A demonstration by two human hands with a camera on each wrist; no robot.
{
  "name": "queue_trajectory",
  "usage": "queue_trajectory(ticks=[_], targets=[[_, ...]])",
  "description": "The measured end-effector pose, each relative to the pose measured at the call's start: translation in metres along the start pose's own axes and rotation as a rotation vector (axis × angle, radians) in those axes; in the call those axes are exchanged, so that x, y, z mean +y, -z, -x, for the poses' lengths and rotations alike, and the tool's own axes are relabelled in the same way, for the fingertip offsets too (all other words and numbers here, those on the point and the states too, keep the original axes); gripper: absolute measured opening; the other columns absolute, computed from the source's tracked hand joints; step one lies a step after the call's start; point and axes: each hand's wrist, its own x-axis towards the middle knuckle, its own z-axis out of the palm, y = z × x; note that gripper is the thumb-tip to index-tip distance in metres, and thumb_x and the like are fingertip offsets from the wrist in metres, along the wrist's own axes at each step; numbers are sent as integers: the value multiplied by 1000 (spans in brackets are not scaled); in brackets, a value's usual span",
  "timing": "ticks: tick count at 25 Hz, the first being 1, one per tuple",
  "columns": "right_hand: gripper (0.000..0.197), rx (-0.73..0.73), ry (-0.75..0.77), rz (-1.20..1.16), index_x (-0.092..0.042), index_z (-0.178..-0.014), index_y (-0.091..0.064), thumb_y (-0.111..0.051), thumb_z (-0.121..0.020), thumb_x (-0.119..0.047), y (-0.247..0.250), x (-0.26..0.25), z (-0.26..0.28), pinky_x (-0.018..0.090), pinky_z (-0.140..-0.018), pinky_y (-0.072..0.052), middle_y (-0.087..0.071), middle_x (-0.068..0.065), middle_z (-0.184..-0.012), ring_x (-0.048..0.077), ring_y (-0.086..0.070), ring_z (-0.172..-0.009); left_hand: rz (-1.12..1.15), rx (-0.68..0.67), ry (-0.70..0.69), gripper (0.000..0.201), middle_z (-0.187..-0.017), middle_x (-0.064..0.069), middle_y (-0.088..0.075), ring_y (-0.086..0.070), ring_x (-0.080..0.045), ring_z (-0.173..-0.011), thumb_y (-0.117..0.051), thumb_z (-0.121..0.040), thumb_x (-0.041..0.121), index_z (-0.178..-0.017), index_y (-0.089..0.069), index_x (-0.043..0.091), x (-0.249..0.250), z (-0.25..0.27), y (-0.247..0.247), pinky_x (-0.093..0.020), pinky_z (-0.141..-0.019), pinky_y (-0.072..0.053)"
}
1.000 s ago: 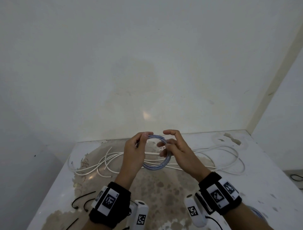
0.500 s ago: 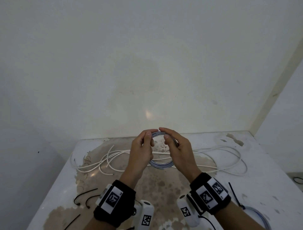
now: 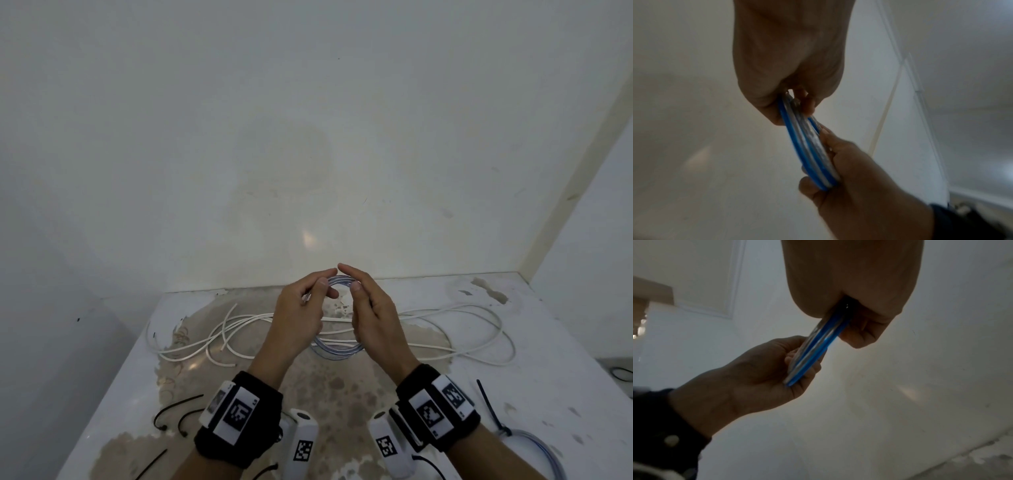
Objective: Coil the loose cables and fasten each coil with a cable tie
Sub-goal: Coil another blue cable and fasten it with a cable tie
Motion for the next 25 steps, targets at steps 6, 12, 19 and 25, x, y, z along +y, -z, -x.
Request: queue_trajectory(ticks=[6, 12, 19, 25], targets=[[34, -97, -78, -41, -35, -141, -41, -36, -109, -27, 0, -3, 7, 27, -50, -46, -70, 6, -77, 17, -54, -50, 200, 124, 94, 32, -73, -3, -65, -27, -9, -38, -42, -102, 14, -105, -74, 16, -3, -5, 2, -18, -39, -27], [32, 48, -144, -235, -31, -134, -55, -38, -109, -22, -10, -1, 13, 23, -51, -43, -60, 2, -63, 14, -49, -50, 227, 122, 99, 29, -75, -1, -66, -28, -7, -39, -43, -103, 14, -108, -72, 15, -6, -1, 6, -18, -40, -27], [45, -4, -374, -510, -8, -116, -69, -29, -110, -27, -11, 3, 6, 32, -66, -40, -39, 1, -64, 15, -42, -60, 147, 107, 66, 32, -71, 4, -58, -29, -8, -43, -40, -104, 14, -107, -71, 19, -10, -3, 11, -20, -43, -26], [31, -188, -516, -519, -4, -110, -64, -34, -104, -11, 5, -6, -6, 32, -61, -38, -43, 1, -69, 13, -41, -56, -58, 8, -5, 33, -68, 3, -60, -46, 3, -45, -43, -101, 10, -97, -74, 22, -11, -2, 14, -22, -51, -32]])
